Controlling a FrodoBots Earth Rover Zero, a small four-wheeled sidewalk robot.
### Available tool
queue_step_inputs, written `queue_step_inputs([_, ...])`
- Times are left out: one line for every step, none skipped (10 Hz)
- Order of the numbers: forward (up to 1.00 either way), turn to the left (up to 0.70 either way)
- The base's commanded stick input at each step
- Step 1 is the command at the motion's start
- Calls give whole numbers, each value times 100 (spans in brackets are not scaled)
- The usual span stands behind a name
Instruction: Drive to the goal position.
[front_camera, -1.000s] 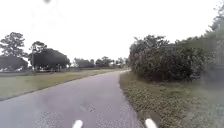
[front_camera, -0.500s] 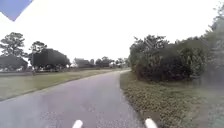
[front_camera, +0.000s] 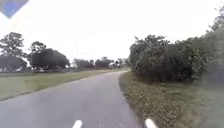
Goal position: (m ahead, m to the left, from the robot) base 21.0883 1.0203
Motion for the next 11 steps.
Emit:
queue_step_inputs([70,0])
queue_step_inputs([70,0])
queue_step_inputs([70,0])
queue_step_inputs([70,0])
queue_step_inputs([70,0])
queue_step_inputs([70,0])
queue_step_inputs([70,0])
queue_step_inputs([70,0])
queue_step_inputs([70,0])
queue_step_inputs([78,0])
queue_step_inputs([84,0])
